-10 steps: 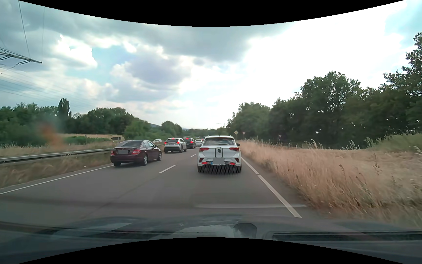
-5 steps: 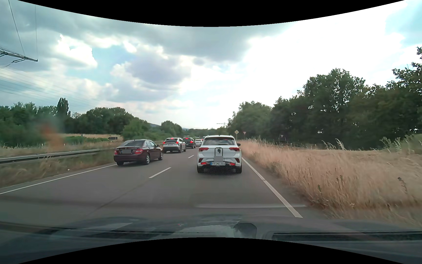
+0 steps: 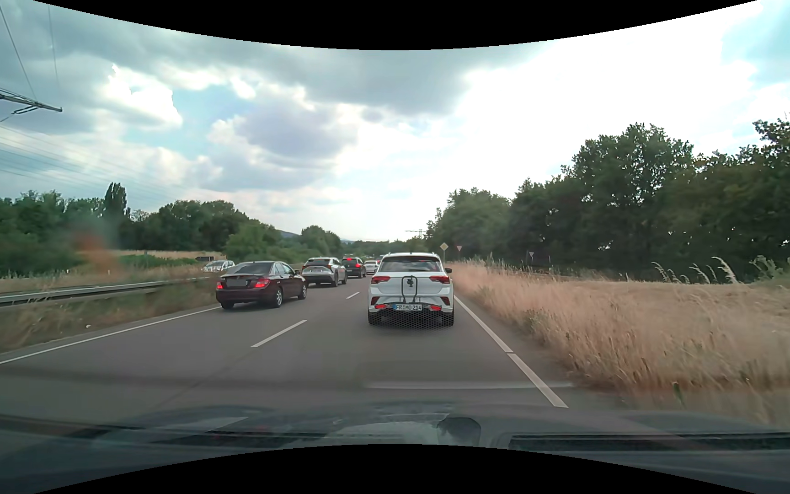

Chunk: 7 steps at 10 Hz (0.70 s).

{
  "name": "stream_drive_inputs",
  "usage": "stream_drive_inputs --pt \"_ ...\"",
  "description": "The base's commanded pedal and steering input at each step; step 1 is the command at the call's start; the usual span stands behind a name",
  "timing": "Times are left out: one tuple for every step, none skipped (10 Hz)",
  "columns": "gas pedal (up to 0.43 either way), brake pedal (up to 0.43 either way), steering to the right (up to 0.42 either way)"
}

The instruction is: Follow the waypoints while adhering to traffic rules and regulations

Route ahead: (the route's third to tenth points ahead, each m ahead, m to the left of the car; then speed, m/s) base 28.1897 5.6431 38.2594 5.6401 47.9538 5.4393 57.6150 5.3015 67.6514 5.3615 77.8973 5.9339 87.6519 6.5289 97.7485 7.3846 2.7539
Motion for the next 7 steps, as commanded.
stream_drive_inputs --pt "0.0 0.061 -0.002" --pt "0.0 0.073 -0.001" --pt "0.0 0.091 -0.001" --pt "0.0 0.11 -0.001" --pt "0.0 0.122 -0.001" --pt "0.0 0.128 -0.004" --pt "0.0 0.14 -0.004"
